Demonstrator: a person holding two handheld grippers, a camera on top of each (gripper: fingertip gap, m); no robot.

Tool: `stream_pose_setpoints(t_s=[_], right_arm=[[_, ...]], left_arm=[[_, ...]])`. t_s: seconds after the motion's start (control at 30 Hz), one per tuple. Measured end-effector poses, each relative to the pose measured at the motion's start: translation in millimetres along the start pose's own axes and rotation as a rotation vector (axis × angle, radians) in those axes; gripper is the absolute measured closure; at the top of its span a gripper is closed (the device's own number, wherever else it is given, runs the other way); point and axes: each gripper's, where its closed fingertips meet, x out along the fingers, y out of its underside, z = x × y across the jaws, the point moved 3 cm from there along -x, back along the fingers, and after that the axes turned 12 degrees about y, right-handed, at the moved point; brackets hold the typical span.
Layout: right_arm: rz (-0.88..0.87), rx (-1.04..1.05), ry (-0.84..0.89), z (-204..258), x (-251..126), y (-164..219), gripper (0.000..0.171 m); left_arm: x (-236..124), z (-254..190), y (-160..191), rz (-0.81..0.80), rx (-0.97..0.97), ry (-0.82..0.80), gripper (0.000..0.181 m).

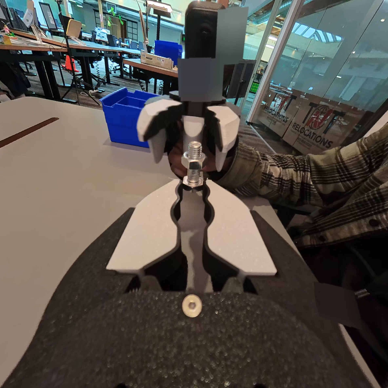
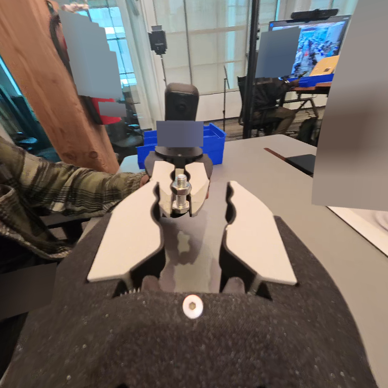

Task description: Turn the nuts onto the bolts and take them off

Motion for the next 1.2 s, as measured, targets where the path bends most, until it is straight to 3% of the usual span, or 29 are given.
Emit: stream_pose_setpoints(t_s=[0.13,0.33,0.4,0.57,0.63,0.8,0.9,1.03,1.2], right_arm=[[0.042,-0.034,0.051,3.9,7.9,2.8,0.096],[0.062,-0.050,0.201,-11.2,-7.6,-2.0,0.099],[0.034,-0.022,0.181,-7.6,-6.9,-9.8,0.099],[0.104,-0.064,0.211,-3.5,7.9,-9.0,0.086],[0.078,-0.061,0.268,-14.9,-6.4,-15.6,0.096],[0.056,-0.023,0.177,7.6,5.1,-21.8,0.088],[0.127,-0.073,0.252,-0.2,10.9,-10.9,0.080],[0.066,-0.018,0.247,-4.7,-2.2,-19.8,0.089],[0.099,-0.050,0.222,4.5,14.6,-15.4,0.088]], left_arm=[[1.9,-5.4,-3.1,-0.017,-0.001,0.023,0.164],[-3.0,-12.6,-4.0,-0.031,0.010,0.029,0.164],[-6.6,-12.3,-4.1,-0.040,0.005,0.023,0.164],[-6.5,-15.8,-7.8,-0.050,0.011,0.029,0.163],[-9.5,-17.0,-8.9,-0.060,0.011,0.030,0.163],[-11.6,-16.8,-9.8,-0.073,0.012,0.029,0.163],[-9.9,-18.8,-9.8,-0.067,0.024,0.028,0.163],[-13.9,-18.4,-12.8,-0.083,0.027,0.026,0.163],[-13.2,-17.6,-11.3,-0.085,0.022,0.029,0.164]])
